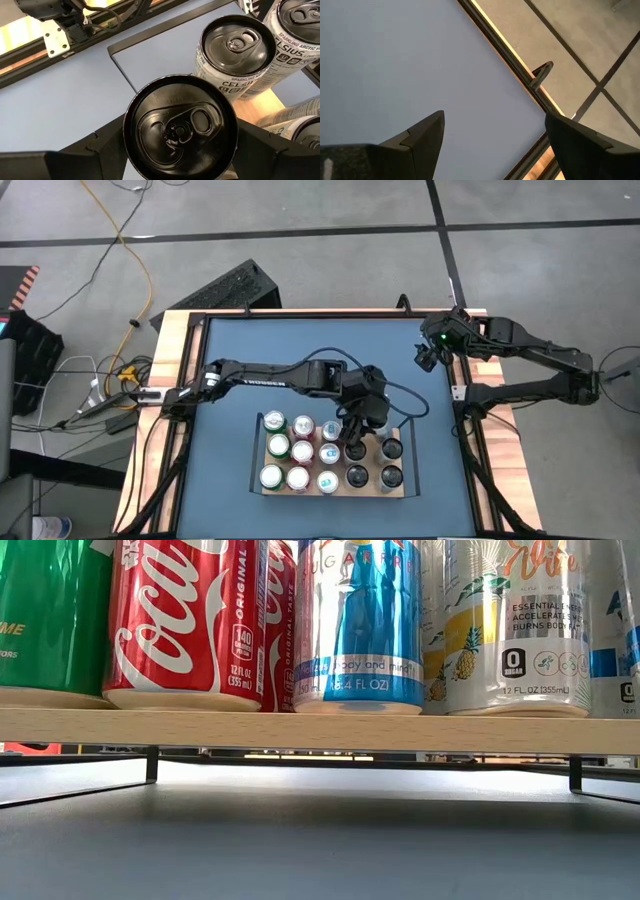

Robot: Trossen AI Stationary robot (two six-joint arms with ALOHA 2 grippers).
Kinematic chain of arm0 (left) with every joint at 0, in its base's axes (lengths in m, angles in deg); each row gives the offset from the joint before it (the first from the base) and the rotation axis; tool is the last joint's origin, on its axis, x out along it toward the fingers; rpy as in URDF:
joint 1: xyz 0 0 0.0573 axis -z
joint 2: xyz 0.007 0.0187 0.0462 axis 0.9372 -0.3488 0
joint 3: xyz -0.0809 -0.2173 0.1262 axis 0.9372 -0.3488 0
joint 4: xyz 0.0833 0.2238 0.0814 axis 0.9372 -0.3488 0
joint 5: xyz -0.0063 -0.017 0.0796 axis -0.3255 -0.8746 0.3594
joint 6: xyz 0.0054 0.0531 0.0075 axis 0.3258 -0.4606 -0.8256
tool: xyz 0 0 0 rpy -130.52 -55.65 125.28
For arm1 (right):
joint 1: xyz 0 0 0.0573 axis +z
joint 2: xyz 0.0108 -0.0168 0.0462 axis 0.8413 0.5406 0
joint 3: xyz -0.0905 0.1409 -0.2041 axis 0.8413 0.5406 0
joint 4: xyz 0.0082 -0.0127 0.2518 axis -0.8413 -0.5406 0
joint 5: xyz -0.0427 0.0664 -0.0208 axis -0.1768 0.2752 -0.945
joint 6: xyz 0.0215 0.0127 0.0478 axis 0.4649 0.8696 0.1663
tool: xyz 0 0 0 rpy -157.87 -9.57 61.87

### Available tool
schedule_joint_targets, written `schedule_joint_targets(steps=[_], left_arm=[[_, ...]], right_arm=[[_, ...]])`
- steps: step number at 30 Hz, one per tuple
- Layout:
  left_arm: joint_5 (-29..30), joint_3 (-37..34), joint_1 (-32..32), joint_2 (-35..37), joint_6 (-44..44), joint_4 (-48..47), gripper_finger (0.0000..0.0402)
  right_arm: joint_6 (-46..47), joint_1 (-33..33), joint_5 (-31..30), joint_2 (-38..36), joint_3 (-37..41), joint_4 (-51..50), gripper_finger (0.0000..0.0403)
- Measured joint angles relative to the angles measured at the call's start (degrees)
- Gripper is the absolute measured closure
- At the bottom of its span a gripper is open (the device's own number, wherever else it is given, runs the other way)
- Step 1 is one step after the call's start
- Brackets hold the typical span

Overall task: Place canned beverage on shelf
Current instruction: Put the white-blue soda can on the shelf aligned with the other white-blue soda cans

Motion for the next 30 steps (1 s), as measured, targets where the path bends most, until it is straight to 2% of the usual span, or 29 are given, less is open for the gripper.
schedule_joint_targets(steps=[6,14,22,26,30], left_arm=[[-0.6,0.0,0.0,0.0,-0.3,0.0,0.0127],[-0.2,0.0,0.0,0.4,-0.3,0.5,0.0074],[-0.1,0.0,-0.1,0.3,-0.2,1.6,0.0070],[3.2,0.0,-0.5,1.0,-0.6,1.7,0.0070],[3.8,0.8,-1.3,3.3,-1.0,1.4,0.0070]], right_arm=[[-0.2,0.0,0.0,0.0,0.0,0.0,0.0074],[-0.8,0.0,0.0,0.0,0.0,0.0,0.0074],[-1.5,0.0,0.5,0.0,0.0,0.4,0.0074],[-2.1,0.0,4.2,-0.8,0.0,3.7,0.0074],[-3.2,0.4,7.4,-1.3,-1.5,4.2,0.0074]])
